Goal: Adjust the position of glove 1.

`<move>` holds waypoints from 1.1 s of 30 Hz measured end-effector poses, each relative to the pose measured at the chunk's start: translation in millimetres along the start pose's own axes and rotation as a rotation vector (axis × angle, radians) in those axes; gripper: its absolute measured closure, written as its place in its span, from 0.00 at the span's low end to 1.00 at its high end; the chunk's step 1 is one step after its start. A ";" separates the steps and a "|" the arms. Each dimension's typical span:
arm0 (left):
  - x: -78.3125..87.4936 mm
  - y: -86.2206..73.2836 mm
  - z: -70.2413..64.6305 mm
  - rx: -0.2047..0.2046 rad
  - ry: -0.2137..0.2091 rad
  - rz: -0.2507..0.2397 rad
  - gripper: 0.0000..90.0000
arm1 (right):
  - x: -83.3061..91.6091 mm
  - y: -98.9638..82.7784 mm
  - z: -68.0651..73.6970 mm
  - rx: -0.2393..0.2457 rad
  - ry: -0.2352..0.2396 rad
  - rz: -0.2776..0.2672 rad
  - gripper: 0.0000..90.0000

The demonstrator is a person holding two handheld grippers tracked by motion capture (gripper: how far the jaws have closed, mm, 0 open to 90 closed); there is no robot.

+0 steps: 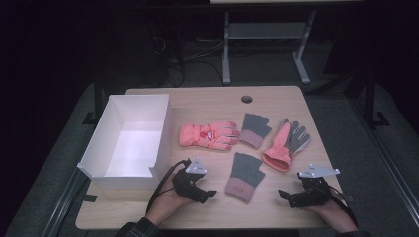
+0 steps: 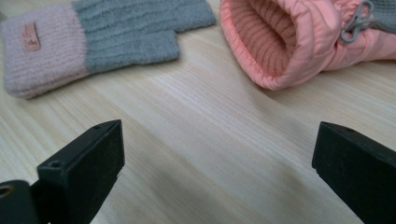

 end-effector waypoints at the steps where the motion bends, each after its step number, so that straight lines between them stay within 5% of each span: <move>1: 1.2 1.7 -0.6 0.001 -0.005 0.001 0.29 | 0.4 -2.7 1.8 0.001 0.003 0.005 0.02; 14: -3.3 30.0 -1.6 0.011 -0.023 -0.017 0.42 | 9.0 -10.8 -2.8 -0.025 -0.026 0.000 0.02; 33: -30.2 77.7 -16.4 -0.050 -0.039 -0.025 0.48 | 5.6 -9.8 -0.3 -0.010 -0.022 0.007 0.02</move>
Point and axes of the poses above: each handheld gripper's, and its own axes: x roughly backward along the jaws, y roughly out of its top, z roughly to its left, the point moved 3 cm from there along -x, roughly forward along the jaws
